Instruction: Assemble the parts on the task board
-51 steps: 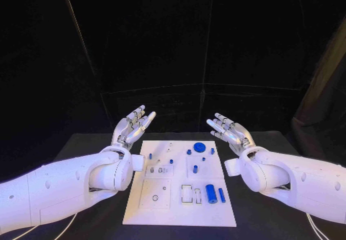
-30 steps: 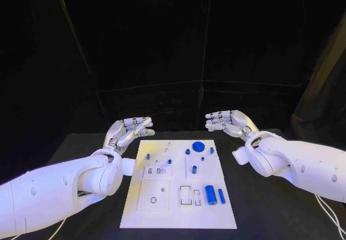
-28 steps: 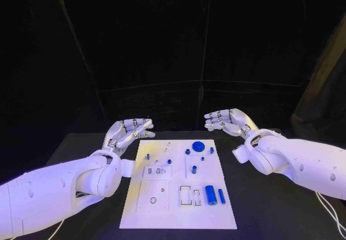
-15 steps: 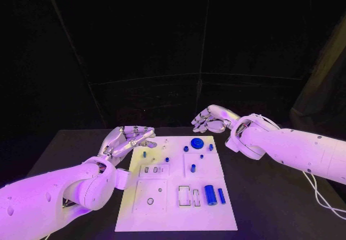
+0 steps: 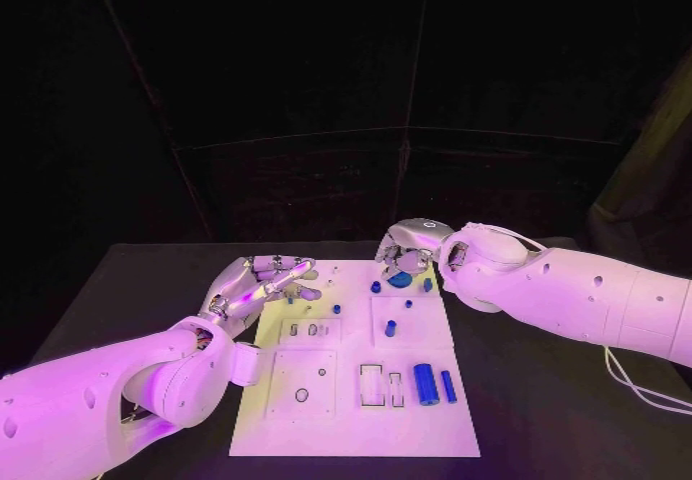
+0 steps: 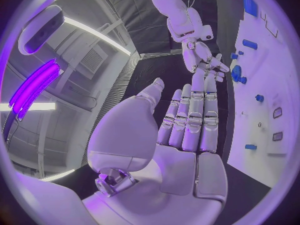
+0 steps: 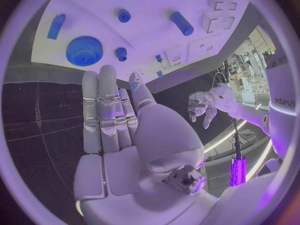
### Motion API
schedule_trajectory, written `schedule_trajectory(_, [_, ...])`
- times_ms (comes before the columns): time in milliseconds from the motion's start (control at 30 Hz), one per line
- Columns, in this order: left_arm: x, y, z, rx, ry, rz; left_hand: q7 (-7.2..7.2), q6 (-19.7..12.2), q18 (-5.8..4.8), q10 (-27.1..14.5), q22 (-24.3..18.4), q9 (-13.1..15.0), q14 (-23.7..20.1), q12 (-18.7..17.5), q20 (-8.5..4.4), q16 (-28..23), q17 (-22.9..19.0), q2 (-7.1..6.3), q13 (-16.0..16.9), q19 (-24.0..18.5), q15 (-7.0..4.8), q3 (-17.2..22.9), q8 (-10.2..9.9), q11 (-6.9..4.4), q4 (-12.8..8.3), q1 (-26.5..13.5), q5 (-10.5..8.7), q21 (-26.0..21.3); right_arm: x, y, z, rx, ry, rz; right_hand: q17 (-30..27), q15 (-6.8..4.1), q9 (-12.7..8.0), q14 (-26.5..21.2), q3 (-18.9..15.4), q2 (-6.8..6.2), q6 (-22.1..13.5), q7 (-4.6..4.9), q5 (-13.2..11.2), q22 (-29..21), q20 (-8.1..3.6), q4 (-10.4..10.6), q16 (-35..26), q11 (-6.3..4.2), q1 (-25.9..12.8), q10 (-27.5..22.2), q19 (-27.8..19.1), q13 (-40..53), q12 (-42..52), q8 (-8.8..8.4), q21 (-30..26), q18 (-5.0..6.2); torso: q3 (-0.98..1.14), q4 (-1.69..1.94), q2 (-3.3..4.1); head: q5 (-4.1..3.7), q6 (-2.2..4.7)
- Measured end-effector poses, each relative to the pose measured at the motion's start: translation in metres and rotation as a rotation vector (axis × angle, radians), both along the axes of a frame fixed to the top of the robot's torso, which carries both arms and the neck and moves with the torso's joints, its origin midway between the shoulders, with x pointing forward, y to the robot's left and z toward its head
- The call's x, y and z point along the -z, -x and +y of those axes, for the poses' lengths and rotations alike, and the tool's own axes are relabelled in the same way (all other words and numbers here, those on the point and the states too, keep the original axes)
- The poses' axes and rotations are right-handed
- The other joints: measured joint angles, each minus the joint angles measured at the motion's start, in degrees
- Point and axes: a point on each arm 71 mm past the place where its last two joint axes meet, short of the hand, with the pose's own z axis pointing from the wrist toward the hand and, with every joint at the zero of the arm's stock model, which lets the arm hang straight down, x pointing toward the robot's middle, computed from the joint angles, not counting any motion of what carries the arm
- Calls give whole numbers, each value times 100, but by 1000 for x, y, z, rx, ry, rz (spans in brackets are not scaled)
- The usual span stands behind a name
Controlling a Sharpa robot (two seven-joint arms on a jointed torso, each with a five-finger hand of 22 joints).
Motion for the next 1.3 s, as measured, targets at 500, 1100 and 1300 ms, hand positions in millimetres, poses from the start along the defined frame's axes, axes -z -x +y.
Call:
schedule_trajectory(500, [0, 2, -1, 10, 7, 24, 32, -32, -2, -33, -10, 1, -21, -54, 0, -5, 50, 20, -1, 0, 20, -47, -40, 32, -14, -20, 0, 0, 6, -3, 13, -20, 107, 13, 381, 0, -4, -1, -35, 116, -60, -17, 0, 1099, 54, 21, 579, 12, 70, -150, 236, -10, 0, 0, 907, -4, -14, 36, 96, -22, -20])
schedule_trajectory(1100, [2, 2, -2, 15, -3, 50, 82, -84, -3, -94, -32, 1, -83, -78, 33, -51, 95, 64, -7, -33, 40, -79, -67, 93, -46, -18, -1, -45, 11, -10, 20, -28, 149, 45, 1070, 1, -4, -1, -8, 227, -60, -17, 0, 1914, 70, -6, 1393, 12, 138, -191, 463, -20, -21, 0, 1503, -184, -15, 48, 163, -12, -43])
schedule_trajectory(1300, [2, 1, -2, 16, -5, 53, 82, -84, -3, -114, -32, 1, -83, -78, 32, -50, 94, 64, -7, -33, 40, -79, -67, 73, -46, -18, -1, -45, 13, -11, 21, -33, 155, 54, 1281, 1, -3, -1, 39, 288, -59, -17, 0, 2080, 71, -18, 1626, 12, 137, -191, 522, -20, -21, 0, 1634, -183, -15, 48, 179, -5, -57])
